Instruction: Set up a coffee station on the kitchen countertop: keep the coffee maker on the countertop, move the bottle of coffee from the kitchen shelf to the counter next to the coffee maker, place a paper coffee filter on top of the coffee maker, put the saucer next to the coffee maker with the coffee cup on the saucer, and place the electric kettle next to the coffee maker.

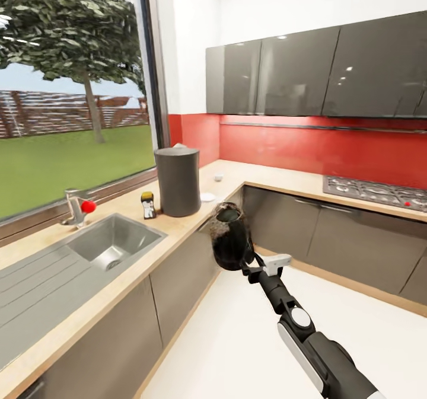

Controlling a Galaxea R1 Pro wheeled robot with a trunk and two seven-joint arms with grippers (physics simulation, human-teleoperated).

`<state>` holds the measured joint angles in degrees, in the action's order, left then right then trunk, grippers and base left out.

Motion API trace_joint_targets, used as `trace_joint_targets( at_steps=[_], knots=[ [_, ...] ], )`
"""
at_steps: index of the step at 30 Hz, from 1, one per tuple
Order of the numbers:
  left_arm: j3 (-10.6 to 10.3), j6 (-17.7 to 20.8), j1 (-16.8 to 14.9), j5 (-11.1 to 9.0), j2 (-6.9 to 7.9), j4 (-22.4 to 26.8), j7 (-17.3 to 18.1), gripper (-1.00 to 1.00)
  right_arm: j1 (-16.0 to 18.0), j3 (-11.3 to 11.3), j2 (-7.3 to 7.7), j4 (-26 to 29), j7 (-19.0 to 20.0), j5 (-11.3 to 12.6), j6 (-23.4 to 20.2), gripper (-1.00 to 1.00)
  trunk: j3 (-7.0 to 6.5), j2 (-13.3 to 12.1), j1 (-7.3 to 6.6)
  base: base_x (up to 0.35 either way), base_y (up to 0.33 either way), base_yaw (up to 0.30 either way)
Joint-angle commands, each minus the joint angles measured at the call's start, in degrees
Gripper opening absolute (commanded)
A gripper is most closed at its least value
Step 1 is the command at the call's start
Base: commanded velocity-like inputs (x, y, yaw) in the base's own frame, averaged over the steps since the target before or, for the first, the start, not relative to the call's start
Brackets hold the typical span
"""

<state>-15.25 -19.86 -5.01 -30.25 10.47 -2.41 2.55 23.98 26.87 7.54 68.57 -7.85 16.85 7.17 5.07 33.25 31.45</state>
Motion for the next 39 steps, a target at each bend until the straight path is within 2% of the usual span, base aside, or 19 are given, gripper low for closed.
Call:
trace_joint_targets(
  at_steps=[1,15,20,39],
  knots=[
    [-0.5,-0.4,-0.1,-0.6,-0.02,-0.2,0.3,1.0,0.1,0.3,0.06,0.0,-0.4,0.5,0.3,-1.0,0.1,0.1,0.04,0.193,-0.136,-0.299],
    [-0.5,-0.4,-0.1,-0.5,-0.02,-0.2,0.3,1.0,0.1,0.3,-0.32,0.1,-0.5,0.6,0.3,-1.0,0.33,0.1,0.04,0.195,-0.136,-0.29],
    [-0.5,-0.4,-0.1,-0.5,-0.04,-0.2,0.3,1.0,0.1,0.3,-0.26,-0.1,-0.5,2.2,0.3,-1.0,0.56,0.1,0.04,0.196,-0.136,-0.167],
    [-0.4,-0.4,-0.1,-0.6,-0.09,-0.2,0.3,1.0,0.1,0.3,0.05,-0.2,-0.6,2.1,0.5,-1.0,0.63,0.1,0.04,0.278,-0.124,-0.006]
  ],
)
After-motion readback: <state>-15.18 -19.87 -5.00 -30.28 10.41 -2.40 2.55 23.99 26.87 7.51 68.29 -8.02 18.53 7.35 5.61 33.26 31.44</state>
